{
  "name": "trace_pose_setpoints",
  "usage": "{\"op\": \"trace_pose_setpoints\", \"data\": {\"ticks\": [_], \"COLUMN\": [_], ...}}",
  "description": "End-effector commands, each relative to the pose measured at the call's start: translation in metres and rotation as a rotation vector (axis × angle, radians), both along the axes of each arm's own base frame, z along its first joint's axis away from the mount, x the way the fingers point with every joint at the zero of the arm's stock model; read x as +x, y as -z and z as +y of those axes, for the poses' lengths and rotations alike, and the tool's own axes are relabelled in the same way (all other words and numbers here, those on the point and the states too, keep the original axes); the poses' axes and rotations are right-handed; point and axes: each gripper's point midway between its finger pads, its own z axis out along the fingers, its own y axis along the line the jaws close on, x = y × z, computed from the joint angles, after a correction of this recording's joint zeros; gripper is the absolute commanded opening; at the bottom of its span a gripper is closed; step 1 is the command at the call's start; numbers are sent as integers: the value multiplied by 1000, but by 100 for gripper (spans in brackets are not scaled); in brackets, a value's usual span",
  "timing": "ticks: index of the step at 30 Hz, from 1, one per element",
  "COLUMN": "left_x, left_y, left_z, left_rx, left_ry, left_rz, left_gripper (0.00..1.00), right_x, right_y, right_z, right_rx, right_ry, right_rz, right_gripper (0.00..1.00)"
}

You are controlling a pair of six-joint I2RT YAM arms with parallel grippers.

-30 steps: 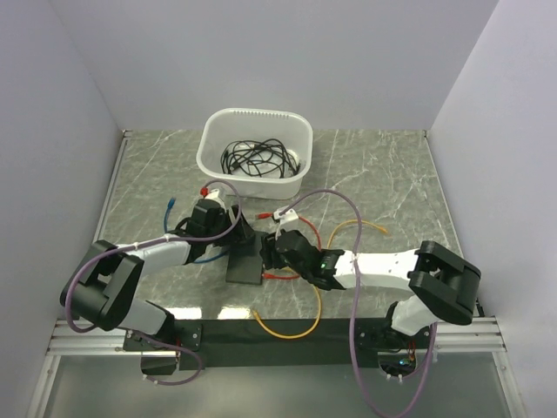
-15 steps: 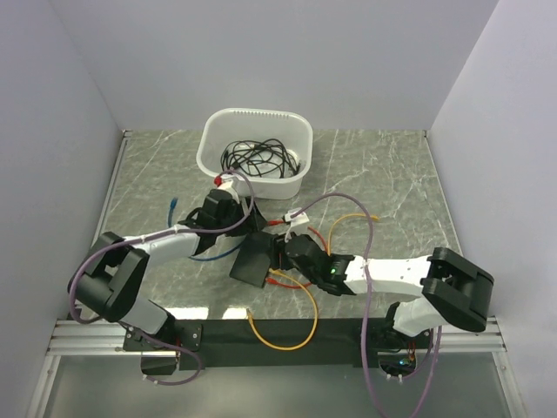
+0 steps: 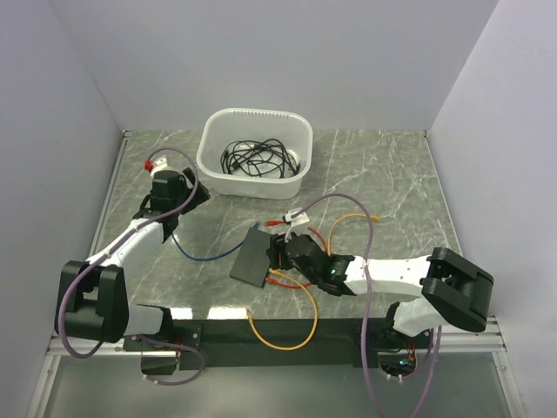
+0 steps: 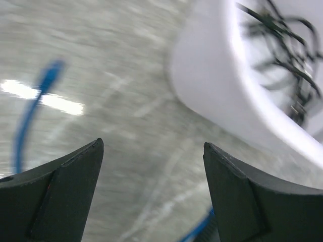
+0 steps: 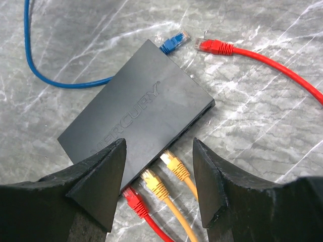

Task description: Insert the plug into the switch port

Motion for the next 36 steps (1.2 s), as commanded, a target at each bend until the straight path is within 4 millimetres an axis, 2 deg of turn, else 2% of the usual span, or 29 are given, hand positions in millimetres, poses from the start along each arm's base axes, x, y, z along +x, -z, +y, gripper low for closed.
{"op": "trace_pose_setpoints", "data": {"ticks": [1, 2, 5, 7, 8, 11, 12, 13, 14, 15, 19, 22, 23, 26, 32, 36], "left_x": [3, 4, 4, 6, 6, 10, 11, 17, 20, 26, 28, 27, 25, 23, 12, 11], "left_y": [7, 8, 15, 23, 32, 43, 56, 55, 64, 61, 72, 81, 86, 92, 96, 102], "left_z": [44, 59, 87, 91, 103, 110, 111, 112, 114, 114, 117, 116, 115, 114, 110, 111], "left_rx": [81, 89, 124, 140, 144, 175, 185, 187, 189, 192, 192, 199, 200, 205, 214, 234], "left_ry": [-150, -189, -266, -273, -300, -306, -300, -292, -294, -289, -288, -272, -267, -251, -226, -220], "left_rz": [30, 37, 68, 84, 108, 141, 176, 176, 205, 203, 256, 297, 317, 344, 363, 389], "left_gripper": [86, 86, 86, 86, 87, 89, 89, 89, 88, 87, 84, 74, 64, 51, 51, 43], "right_x": [4, 3, 2, 2, 2, 1, 1, 0, 1, 1, 2, 1, 2, 1, 2, 2], "right_y": [-13, -11, -9, -9, -8, -6, -5, -4, -4, -1, 0, 2, 2, 3, 2, 2], "right_z": [9, 9, 11, 13, 13, 14, 14, 14, 15, 15, 18, 17, 17, 17, 15, 17], "right_rx": [48, 47, 52, 50, 49, 49, 45, 43, 43, 37, 33, 27, 27, 24, 25, 24], "right_ry": [10, 7, 0, -6, -8, -13, -13, -14, -14, -14, -17, -15, -14, -17, -10, -14], "right_rz": [-22, -18, -12, -9, -6, -1, 1, 1, 1, 5, 8, 11, 11, 13, 9, 11], "right_gripper": [62, 62, 62, 62, 62, 62, 62, 62, 62, 62, 62, 62, 62, 62, 62, 62]}}
